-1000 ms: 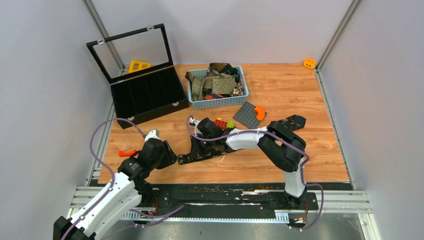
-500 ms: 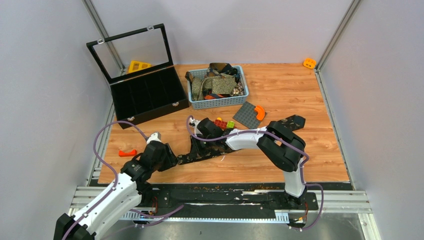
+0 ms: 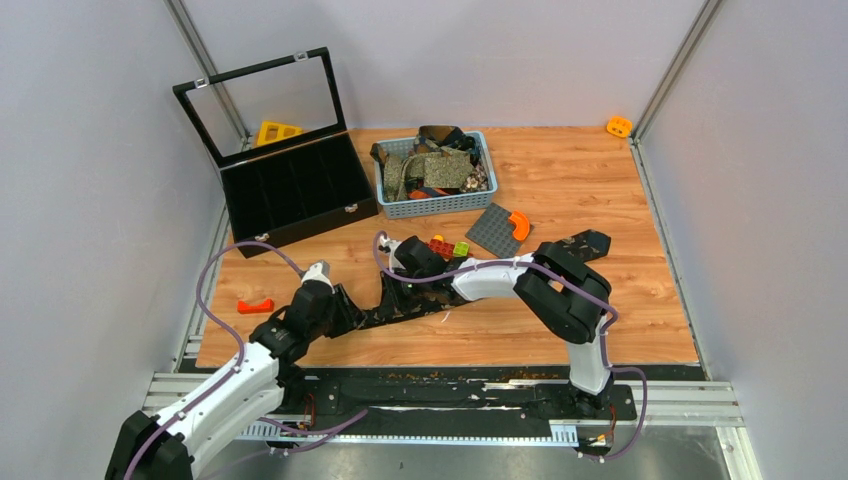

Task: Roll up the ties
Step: Roll the tie at the center of the board.

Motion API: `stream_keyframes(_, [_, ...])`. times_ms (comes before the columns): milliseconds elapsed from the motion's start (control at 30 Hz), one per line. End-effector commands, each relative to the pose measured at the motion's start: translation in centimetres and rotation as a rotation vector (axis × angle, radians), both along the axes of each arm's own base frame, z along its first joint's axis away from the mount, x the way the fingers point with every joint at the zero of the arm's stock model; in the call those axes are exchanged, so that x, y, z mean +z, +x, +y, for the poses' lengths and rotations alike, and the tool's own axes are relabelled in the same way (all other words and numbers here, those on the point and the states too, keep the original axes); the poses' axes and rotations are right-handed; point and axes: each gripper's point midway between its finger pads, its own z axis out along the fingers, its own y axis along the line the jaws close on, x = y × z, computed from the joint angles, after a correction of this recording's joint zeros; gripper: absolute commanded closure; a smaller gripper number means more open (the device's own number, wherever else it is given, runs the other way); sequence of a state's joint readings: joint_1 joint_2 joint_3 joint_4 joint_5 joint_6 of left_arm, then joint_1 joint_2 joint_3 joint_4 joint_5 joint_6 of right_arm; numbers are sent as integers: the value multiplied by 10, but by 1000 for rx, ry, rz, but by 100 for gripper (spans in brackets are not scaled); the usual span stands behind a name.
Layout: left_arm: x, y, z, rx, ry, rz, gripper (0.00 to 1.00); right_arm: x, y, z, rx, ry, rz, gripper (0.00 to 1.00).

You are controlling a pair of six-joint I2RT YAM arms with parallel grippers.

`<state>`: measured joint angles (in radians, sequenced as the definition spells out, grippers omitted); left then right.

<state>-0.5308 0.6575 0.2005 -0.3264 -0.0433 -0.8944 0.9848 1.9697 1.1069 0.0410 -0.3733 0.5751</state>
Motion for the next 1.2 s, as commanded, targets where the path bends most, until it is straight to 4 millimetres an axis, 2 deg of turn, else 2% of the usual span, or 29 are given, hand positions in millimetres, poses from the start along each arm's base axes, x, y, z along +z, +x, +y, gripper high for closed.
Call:
stream_keyframes(0, [-13, -6, -5, -15, -28, 27, 59, -41, -14, -26, -8, -133, 53, 100])
stream_keyframes(100, [-19, -8, -5, -13, -28, 37, 66, -41, -15, -26, -5, -134, 52, 100])
stream_keyframes(167, [-21, -7, -5, -14, -27, 36, 75, -41, -15, -26, -3, -133, 51, 100])
stream_keyframes(300, [-18, -5, -6, -22, -24, 24, 93, -37, -15, -26, 1, -120, 47, 100])
stream_keyframes(400, [-14, -3, -6, -29, -19, 19, 100, -31, -15, -26, 6, -110, 37, 98])
stream_keyframes(500, [-12, -3, -6, -32, -15, 20, 100, -22, -13, -25, 16, -103, 11, 91])
stream_keyframes(633, [-10, -3, -5, -33, -5, 25, 100, -5, -6, -26, 30, -100, -50, 77])
stream_keyframes(833, [-4, -2, -6, -33, -3, 26, 100, 36, 6, -27, 24, -71, -151, 71])
stream_keyframes(933, [-4, -2, -6, -34, -4, 28, 100, 58, 7, -19, 37, -12, -179, 72])
stream_keyframes(1000, [-3, -2, -7, -33, -4, 29, 100, 66, 7, -14, 43, 12, -178, 77])
stream_keyframes(1167, [0, -1, -7, -32, -4, 29, 100, 62, 3, -2, 63, 44, -136, 91])
